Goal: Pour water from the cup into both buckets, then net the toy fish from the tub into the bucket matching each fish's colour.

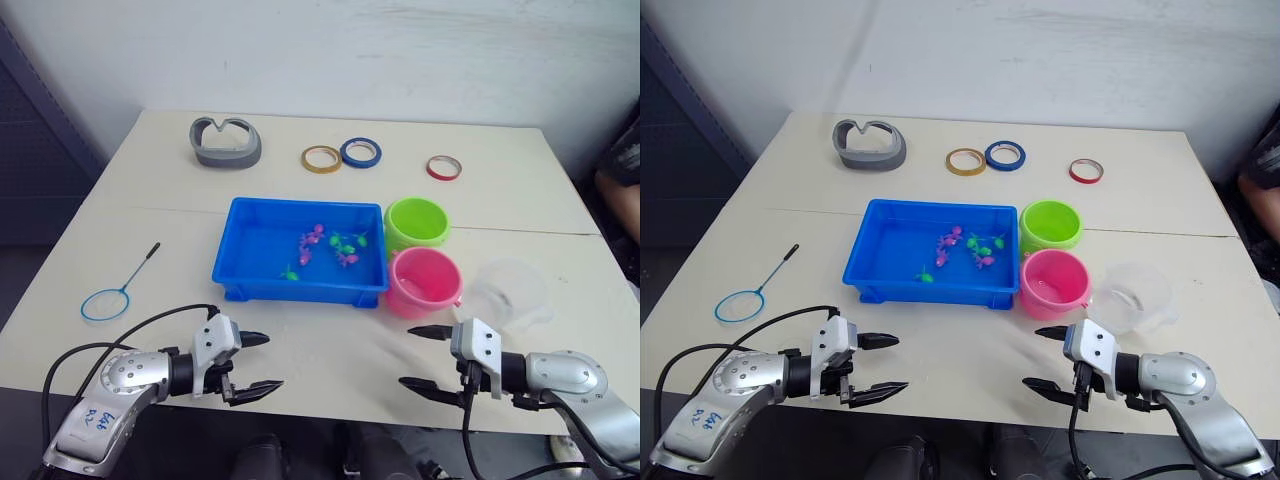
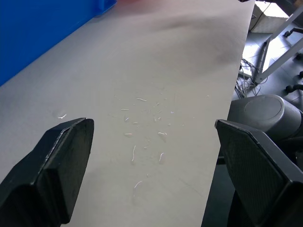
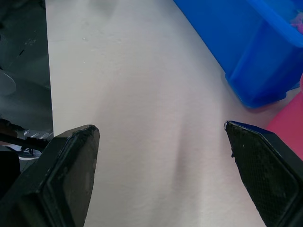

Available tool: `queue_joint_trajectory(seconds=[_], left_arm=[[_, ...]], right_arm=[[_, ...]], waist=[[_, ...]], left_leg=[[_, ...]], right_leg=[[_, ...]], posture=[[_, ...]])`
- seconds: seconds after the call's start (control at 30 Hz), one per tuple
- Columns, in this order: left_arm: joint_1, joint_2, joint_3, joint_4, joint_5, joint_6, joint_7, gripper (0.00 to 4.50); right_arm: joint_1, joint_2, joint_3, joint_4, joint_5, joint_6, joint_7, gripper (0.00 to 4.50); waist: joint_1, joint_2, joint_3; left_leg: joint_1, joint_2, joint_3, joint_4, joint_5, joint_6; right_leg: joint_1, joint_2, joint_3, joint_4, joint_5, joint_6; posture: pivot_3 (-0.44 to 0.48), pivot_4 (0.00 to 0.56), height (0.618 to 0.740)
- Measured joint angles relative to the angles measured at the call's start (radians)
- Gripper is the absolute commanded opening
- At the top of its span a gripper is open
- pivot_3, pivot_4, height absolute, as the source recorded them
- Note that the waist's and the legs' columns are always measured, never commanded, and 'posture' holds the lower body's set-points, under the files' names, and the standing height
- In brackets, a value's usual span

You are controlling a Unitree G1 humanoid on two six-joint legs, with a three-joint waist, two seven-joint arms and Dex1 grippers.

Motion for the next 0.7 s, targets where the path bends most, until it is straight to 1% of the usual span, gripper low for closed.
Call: queue_joint_trajectory(seconds=[0.27, 0.33, 0.4, 0.53, 0.67, 0.7], left_arm=[[-0.041, -0.009, -0.004, -0.016, -0.043, 0.065, -0.010, 4.48], [-0.066, -0.013, -0.013, -0.026, -0.062, 0.093, -0.011, 4.48], [-0.114, -0.028, -0.021, -0.057, -0.111, 0.147, -0.011, 4.48], [-0.263, -0.069, -0.020, -0.113, -0.233, 0.254, -0.004, 4.48], [-0.407, -0.088, -0.019, -0.131, -0.347, 0.343, -0.009, 4.48], [-0.452, -0.098, -0.021, -0.127, -0.370, 0.365, -0.011, 4.48]], right_arm=[[0.045, 0.008, -0.017, -0.010, 0.004, 0.002, -0.029, 4.50], [0.080, 0.014, -0.046, -0.023, 0.013, 0.010, -0.050, 4.50], [0.129, 0.027, -0.102, -0.054, 0.032, 0.038, -0.089, 4.50], [0.255, 0.090, -0.251, -0.146, 0.093, 0.112, -0.195, 4.50], [0.439, 0.173, -0.409, -0.252, 0.140, 0.175, -0.284, 4.50], [0.494, 0.212, -0.459, -0.285, 0.149, 0.190, -0.318, 4.50]], waist=[[0.001, 0.000, 0.000], [0.001, 0.000, 0.000], [0.003, 0.000, 0.000], [0.006, 0.000, -0.001], [0.006, 0.001, -0.001], [0.002, 0.001, -0.001]], left_leg=[[0.000, 0.000, 0.000, 0.000, 0.000, 0.000], [0.000, 0.000, 0.000, 0.000, 0.000, 0.000], [-0.001, 0.000, 0.000, 0.000, 0.001, -0.002], [-0.001, 0.000, 0.000, 0.000, 0.002, -0.003], [-0.001, 0.000, -0.001, 0.000, 0.002, -0.004], [-0.001, -0.001, -0.001, 0.000, 0.003, -0.005]], right_leg=[[0.000, 0.000, 0.000, 0.000, 0.000, 0.000], [0.000, 0.000, 0.000, 0.000, 0.000, 0.000], [0.000, 0.000, 0.000, 0.000, 0.000, 0.000], [0.001, 0.000, 0.000, 0.000, 0.000, 0.000], [0.001, 0.001, 0.000, 0.001, 0.000, 0.001], [0.001, 0.001, 0.000, 0.002, 0.000, 0.001]], posture=[[0.000, 0.150, 0.740], [0.000, 0.150, 0.740], [0.000, 0.150, 0.740], [0.000, 0.150, 0.740], [0.000, 0.150, 0.740], [0.000, 0.150, 0.740]])
